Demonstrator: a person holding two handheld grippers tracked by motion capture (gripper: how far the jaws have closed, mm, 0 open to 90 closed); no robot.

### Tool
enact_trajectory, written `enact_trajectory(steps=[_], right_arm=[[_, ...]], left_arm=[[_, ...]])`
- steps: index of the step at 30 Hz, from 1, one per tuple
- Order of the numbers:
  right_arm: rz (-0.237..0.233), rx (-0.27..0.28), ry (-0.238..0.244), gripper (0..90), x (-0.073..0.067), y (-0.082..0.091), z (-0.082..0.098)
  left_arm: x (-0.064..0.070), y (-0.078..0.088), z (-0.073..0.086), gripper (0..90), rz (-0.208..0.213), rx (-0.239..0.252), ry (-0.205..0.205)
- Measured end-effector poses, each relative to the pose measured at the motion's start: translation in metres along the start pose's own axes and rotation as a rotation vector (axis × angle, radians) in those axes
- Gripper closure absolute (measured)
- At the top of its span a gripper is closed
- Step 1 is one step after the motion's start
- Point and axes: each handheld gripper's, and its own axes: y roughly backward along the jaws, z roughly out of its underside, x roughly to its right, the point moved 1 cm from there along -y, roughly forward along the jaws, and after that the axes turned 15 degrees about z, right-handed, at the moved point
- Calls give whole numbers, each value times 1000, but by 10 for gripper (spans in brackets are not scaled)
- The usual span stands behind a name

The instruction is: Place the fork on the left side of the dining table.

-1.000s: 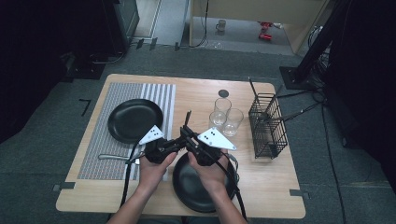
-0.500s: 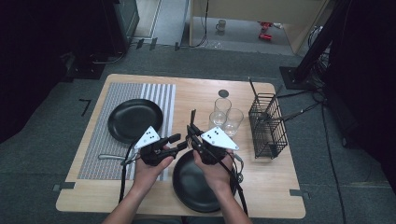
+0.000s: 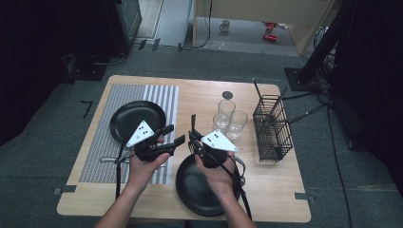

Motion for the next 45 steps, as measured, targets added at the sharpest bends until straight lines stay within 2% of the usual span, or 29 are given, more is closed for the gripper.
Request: enact_trajectory(steps=[9,17,22,24,28,35,41,45], right_arm=[[-3,-15,18,852,-5,-4,4],[-23,-17,27,852,-11,-5,5],[-35,-21,37,852,-16,-6,6],[-39,-22,39,852,-18,-7,6],[-45,-17,45,852,-20,-6,6],[-53,-17,54,852,-24,-5,6],[-60,-12,60,852,-24,-4,6],[-60,-12,55,850,-23,-3,6]], left_arm=[[5,-1,-17,355,17,20,-26],[9,-5,-27,334,31,7,-40],[11,-8,-31,367,43,6,-41],[13,-9,-33,382,34,8,-49],[15,-11,-36,458,25,5,-47],[17,-13,-37,658,34,-6,-32],[16,-12,-38,871,44,-3,-20],[14,-11,-39,880,63,3,-2]])
